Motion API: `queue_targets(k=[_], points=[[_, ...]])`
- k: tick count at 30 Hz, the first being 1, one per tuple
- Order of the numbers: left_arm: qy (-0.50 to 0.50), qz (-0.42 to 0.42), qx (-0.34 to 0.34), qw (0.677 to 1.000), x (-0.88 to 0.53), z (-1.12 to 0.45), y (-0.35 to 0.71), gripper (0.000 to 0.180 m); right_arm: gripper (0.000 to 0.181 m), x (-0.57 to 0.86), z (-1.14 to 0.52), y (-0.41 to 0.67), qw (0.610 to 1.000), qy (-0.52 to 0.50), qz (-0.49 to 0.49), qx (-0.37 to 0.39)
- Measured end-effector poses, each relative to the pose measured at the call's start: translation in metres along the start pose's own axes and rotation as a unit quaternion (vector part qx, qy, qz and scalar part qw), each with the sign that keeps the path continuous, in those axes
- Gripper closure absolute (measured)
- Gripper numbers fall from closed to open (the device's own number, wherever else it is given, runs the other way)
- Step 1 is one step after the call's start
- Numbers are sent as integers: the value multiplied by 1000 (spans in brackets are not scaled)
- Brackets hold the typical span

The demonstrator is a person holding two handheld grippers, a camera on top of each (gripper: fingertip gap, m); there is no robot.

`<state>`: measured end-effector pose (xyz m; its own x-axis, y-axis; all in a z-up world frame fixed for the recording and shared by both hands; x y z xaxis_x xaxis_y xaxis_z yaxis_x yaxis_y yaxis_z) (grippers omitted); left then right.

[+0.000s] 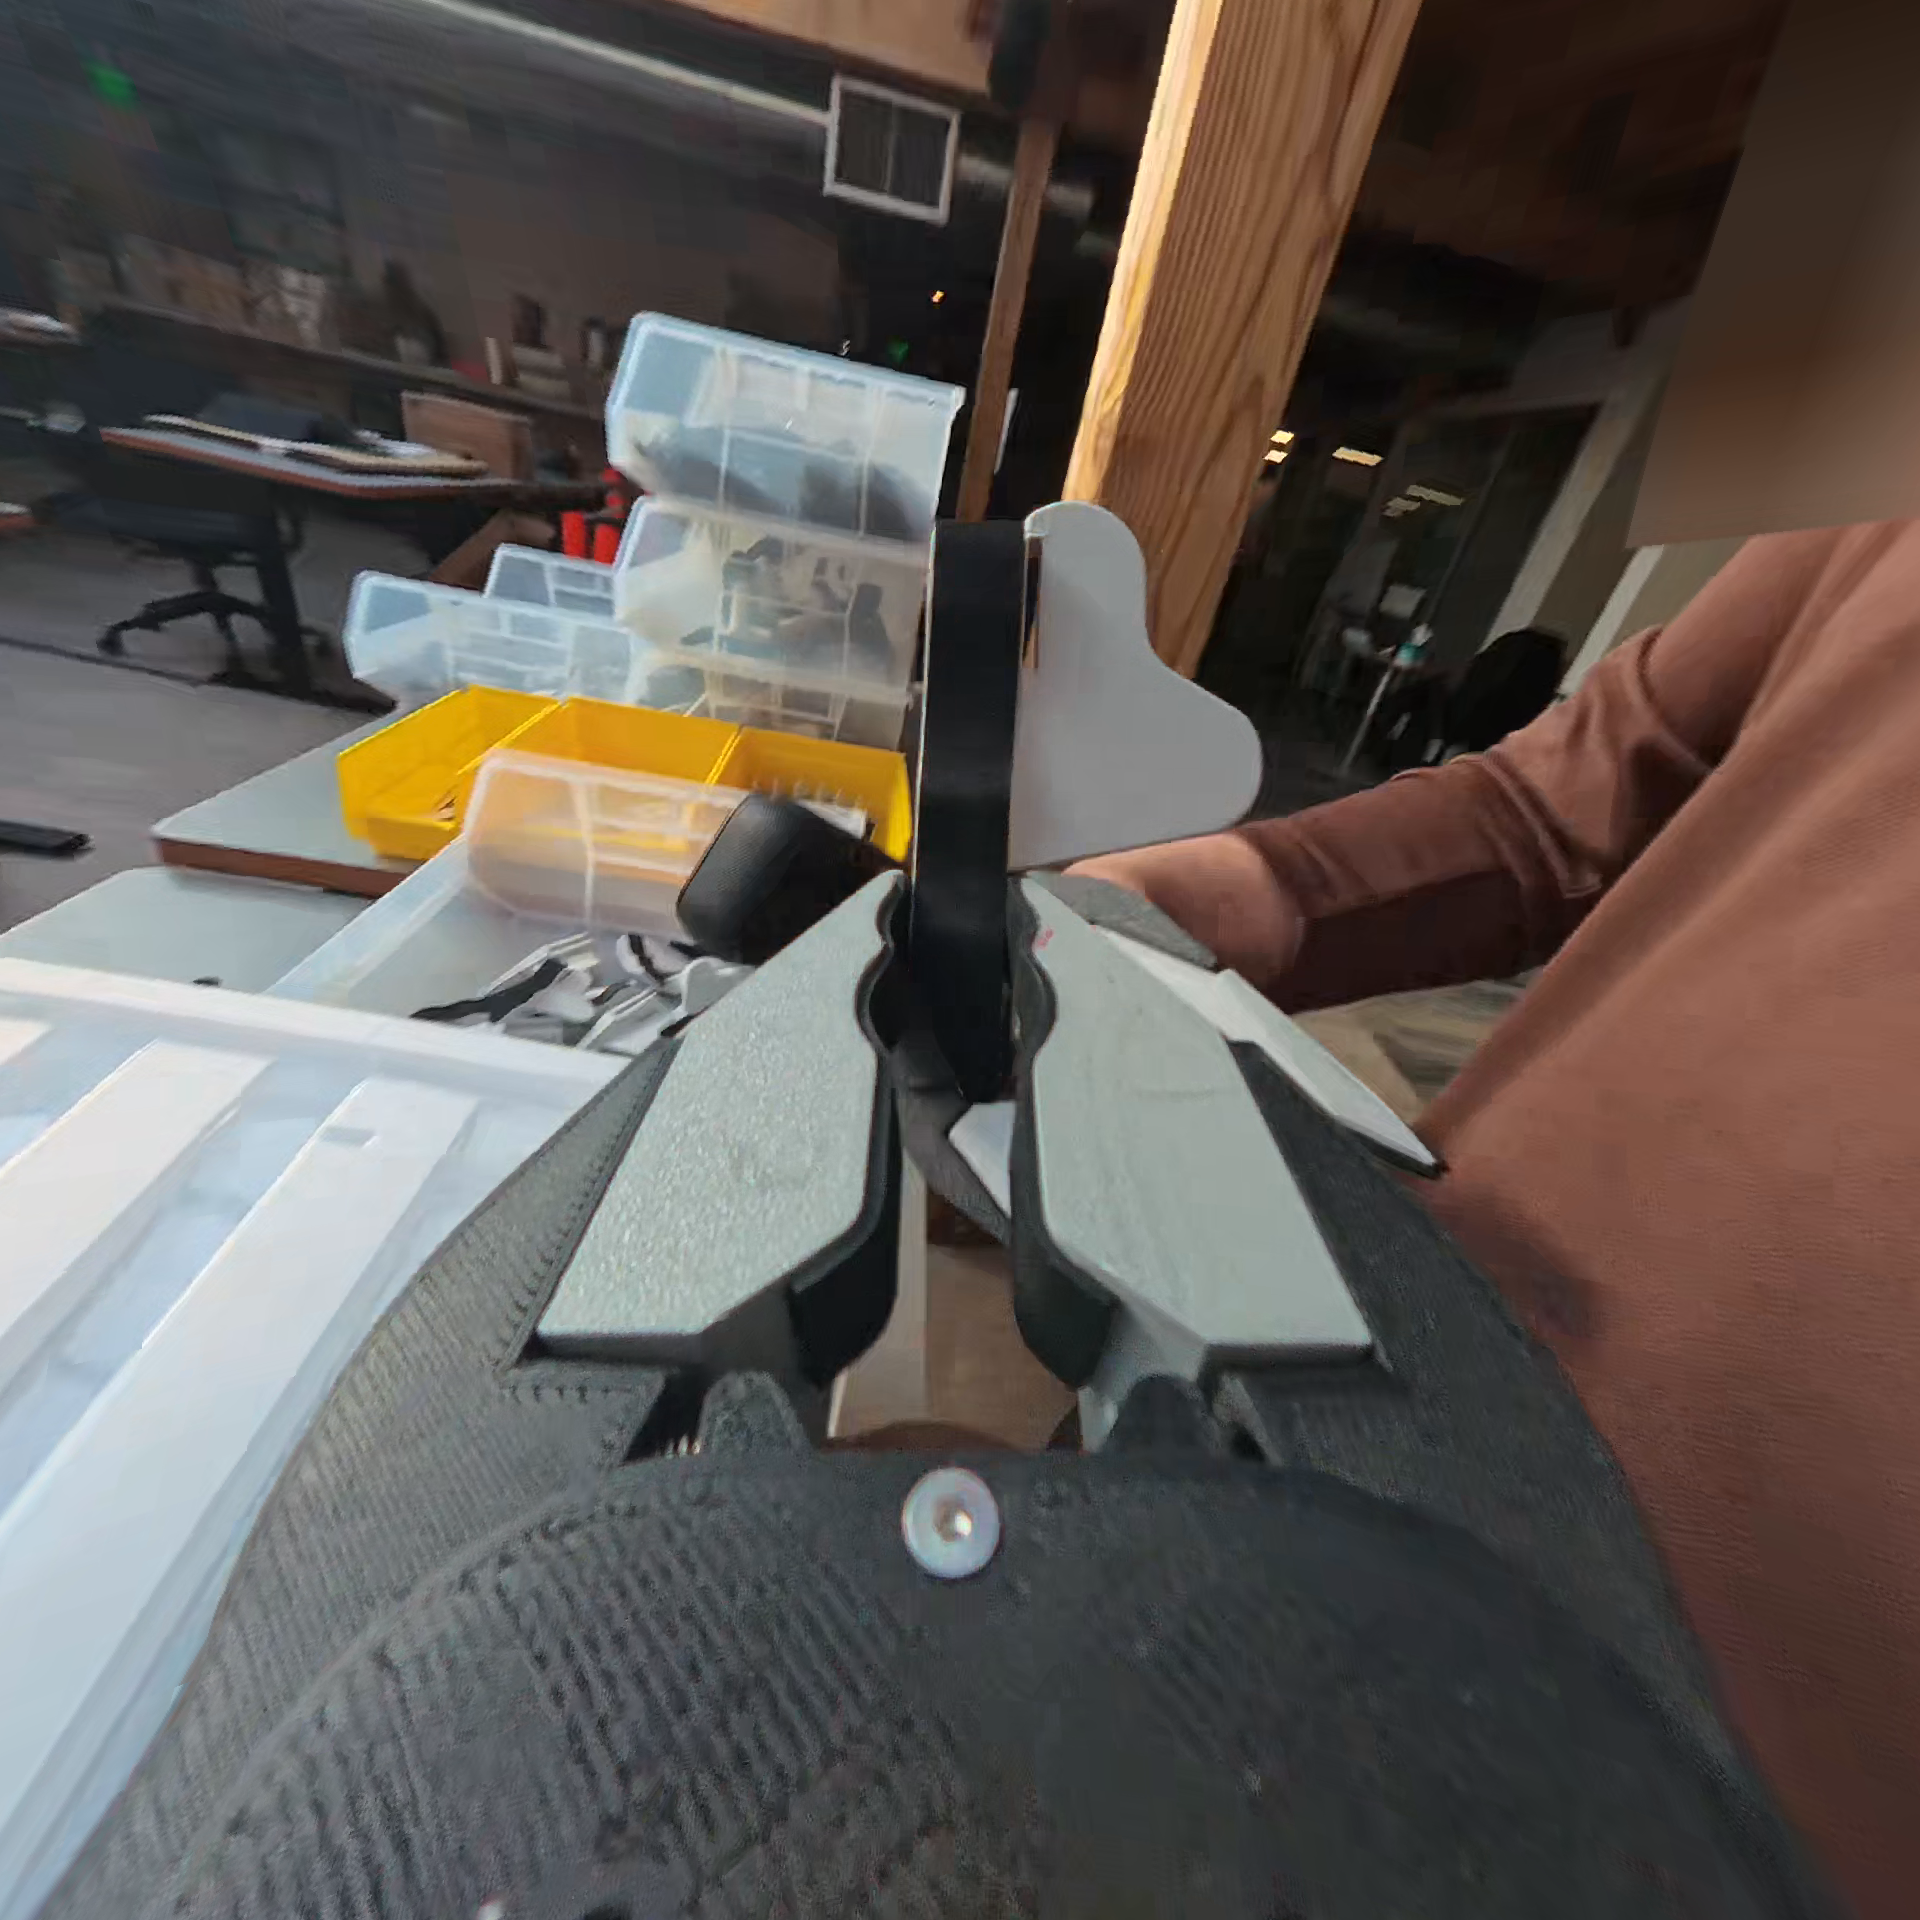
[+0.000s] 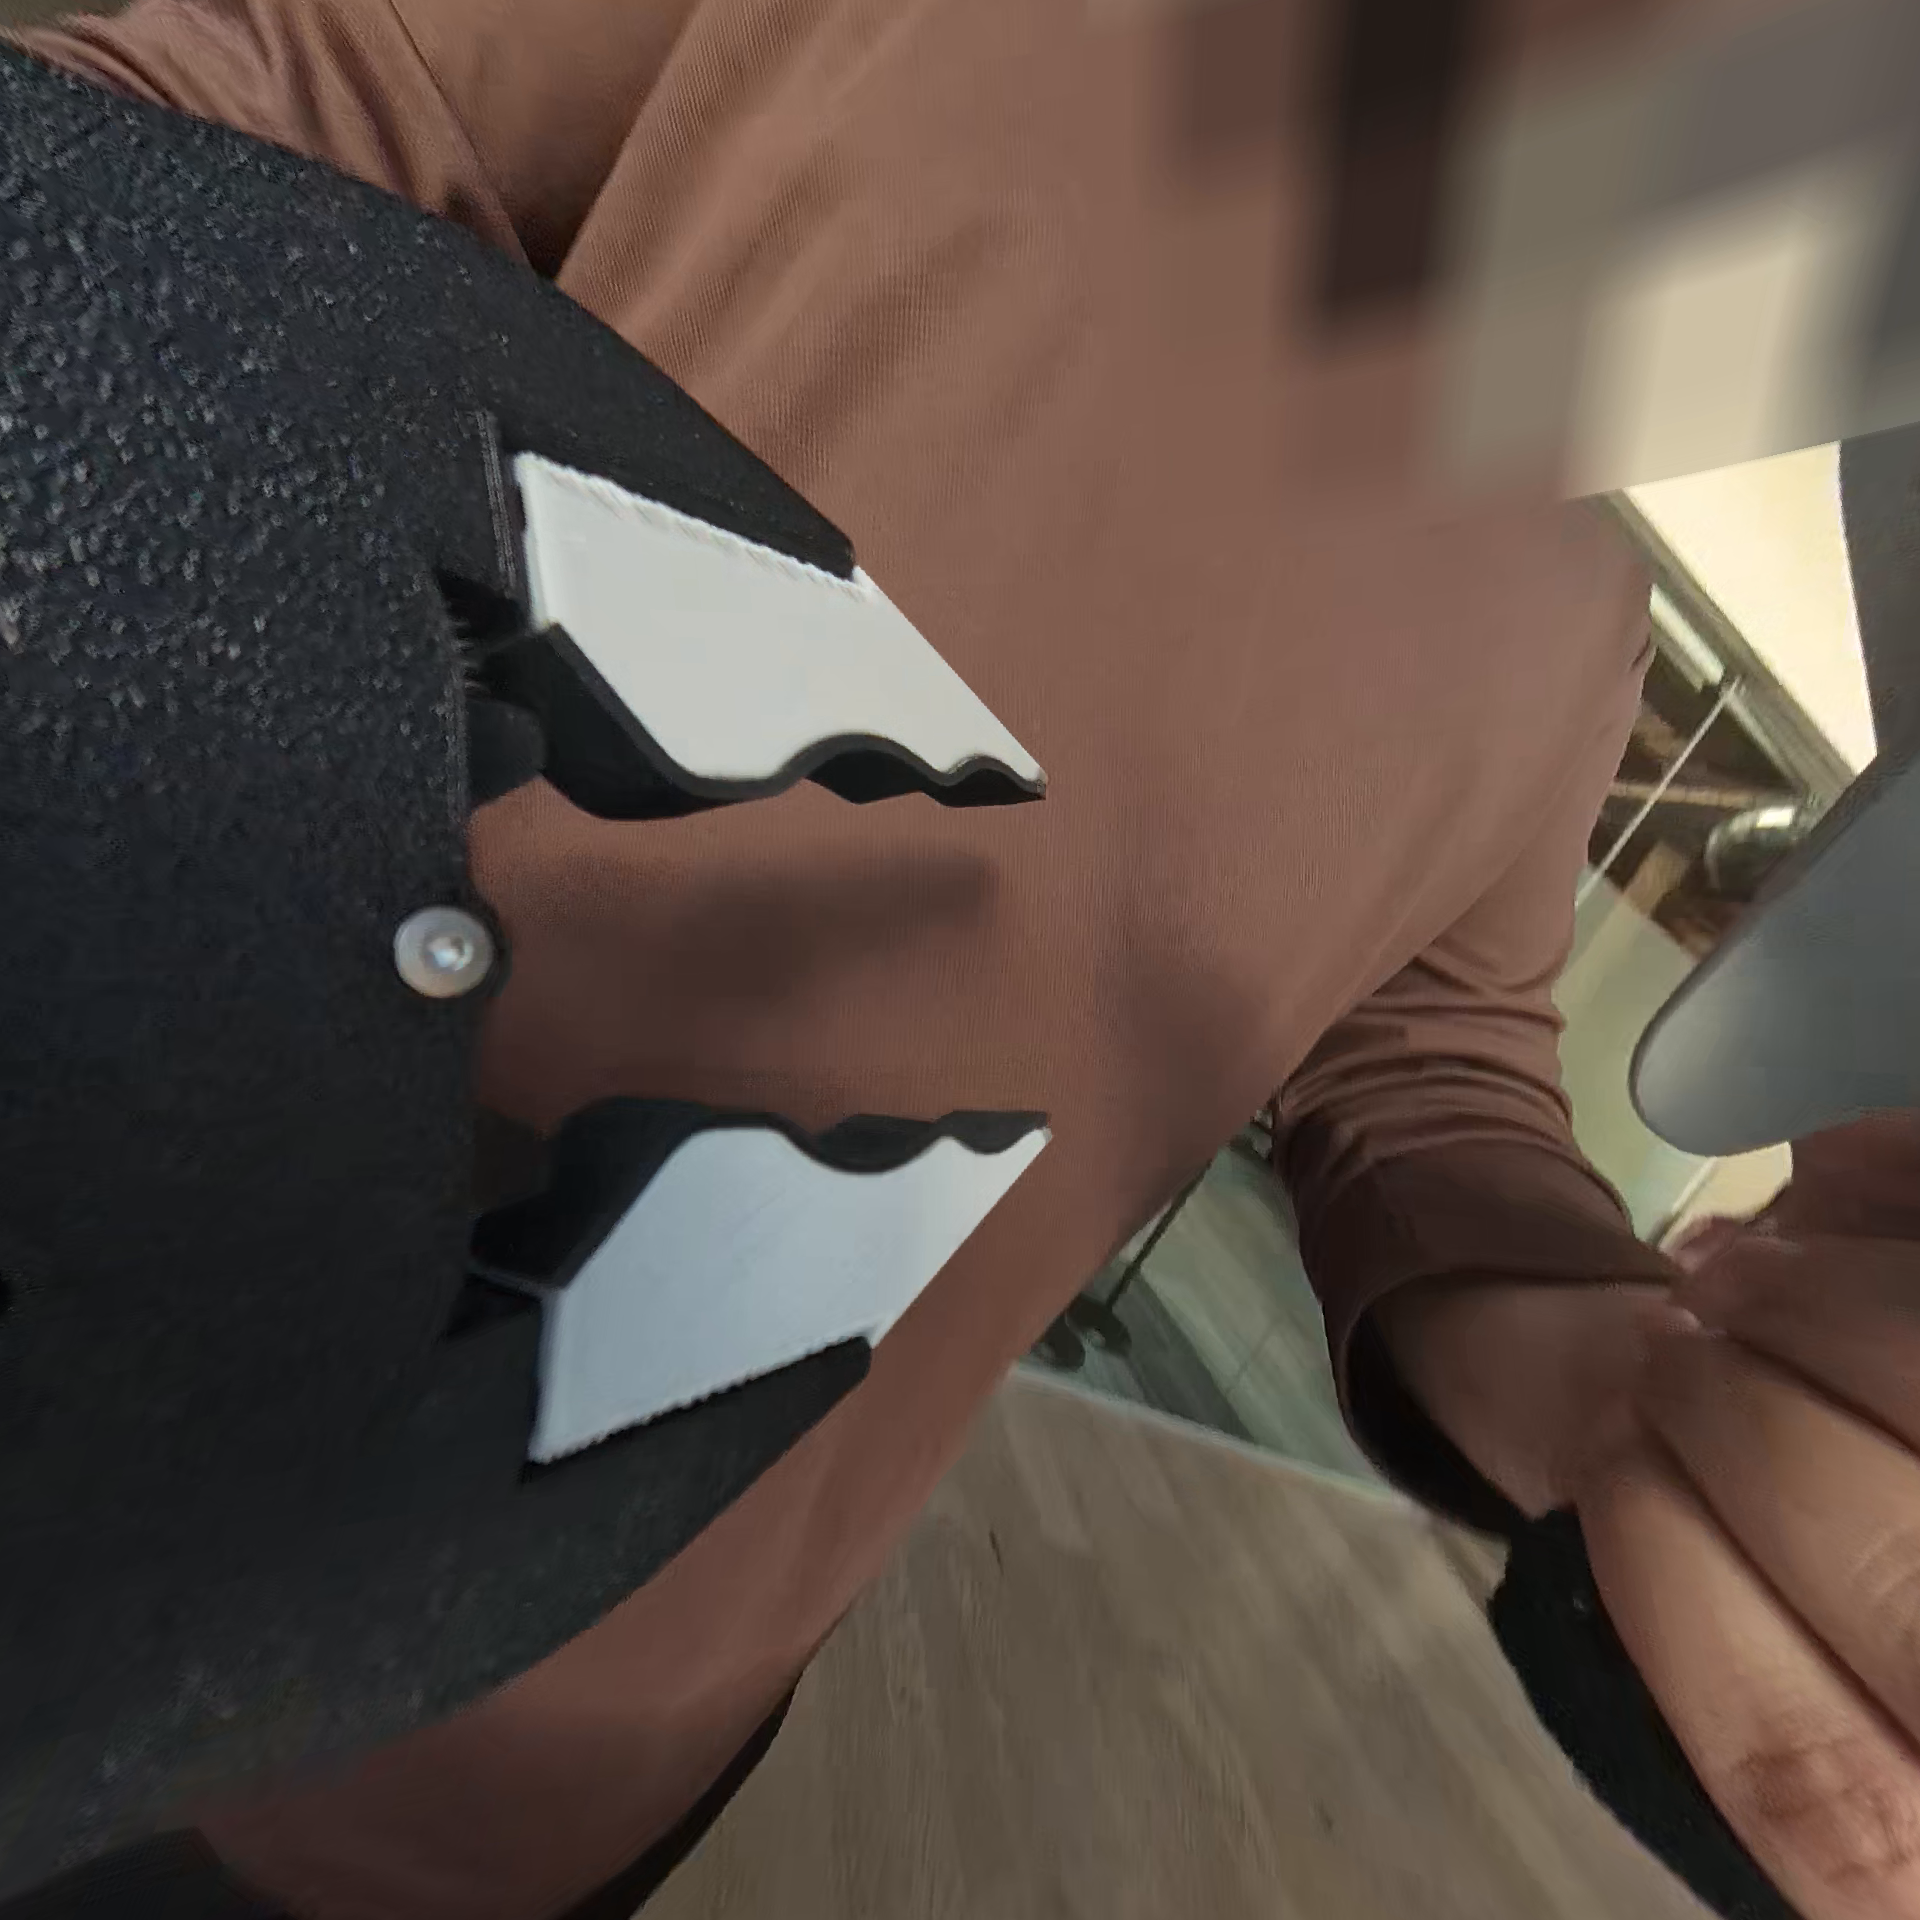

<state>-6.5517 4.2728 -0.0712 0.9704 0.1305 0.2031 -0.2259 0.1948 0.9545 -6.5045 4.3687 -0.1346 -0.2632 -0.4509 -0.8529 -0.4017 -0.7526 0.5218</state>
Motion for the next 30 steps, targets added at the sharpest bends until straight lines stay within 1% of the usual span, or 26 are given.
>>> queue_targets(k=[1, 3, 5, 6, 9, 11, 14, 15, 18, 20, 22, 24, 25, 27, 28, 30], points=[[39, -11, -42, 998, -4, -2, -7, 164, 123, 5, 8, 0, 997, -81, -8, -6], [110, -27, -112, 987, -11, -2, -20, 164, 113, 11, 28, 0, 971, -238, -29, -23], [146, -34, -165, 975, -14, -2, -31, 164, 120, 9, 50, -3, 934, -351, -53, -44], [168, -40, -184, 968, -16, -2, -35, 164, 119, 8, 59, -5, 913, -397, -66, -61], [218, -69, -241, 943, -21, -4, -46, 164, 118, 3, 69, -7, 867, -477, -83, -117], [233, -92, -258, 933, -21, -7, -48, 164, 117, 4, 63, -7, 852, -494, -91, -150], [249, -118, -260, 925, -19, -9, -45, 164, 116, 14, 51, -9, 845, -494, -100, -177], [269, -137, -268, 915, -18, -7, -44, 164, 114, 19, 49, -10, 846, -492, -106, -176], [323, -245, -323, 855, -14, -4, -46, 164, 112, 24, 48, -12, 860, -473, -121, -147], [311, -286, -342, 840, -3, -5, -48, 164, 113, 20, 57, -10, 861, -481, -118, -116], [297, -306, -350, 834, 6, -6, -51, 164, 116, 11, 68, -3, 865, -486, -103, -71], [287, -307, -349, 838, 11, -7, -52, 164, 119, 0, 74, 7, 881, -468, -70, -15], [282, -302, -344, 843, 13, -8, -52, 164, 128, -3, 74, 10, 891, -451, -58, 3], [277, -286, -335, 854, 13, -10, -51, 164, 154, -3, 71, 10, 902, -429, -51, 10], [278, -285, -341, 852, 12, -11, -53, 164, 158, -2, 70, 10, 904, -425, -51, 11], [281, -283, -342, 851, 11, -11, -56, 164, 159, 0, 70, 8, 902, -428, -46, 19]])
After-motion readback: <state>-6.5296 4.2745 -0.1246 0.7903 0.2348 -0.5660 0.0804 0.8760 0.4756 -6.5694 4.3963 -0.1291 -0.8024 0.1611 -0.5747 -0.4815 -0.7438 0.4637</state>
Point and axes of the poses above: each gripper's, where its closed fingertips meet, z back along the fingers, y out of its top, x = y × z across the jaws, the point moved 7 cm from there along z, back along the fingers, and after that the axes turned 15 degrees about -x, right-handed, at the moved point
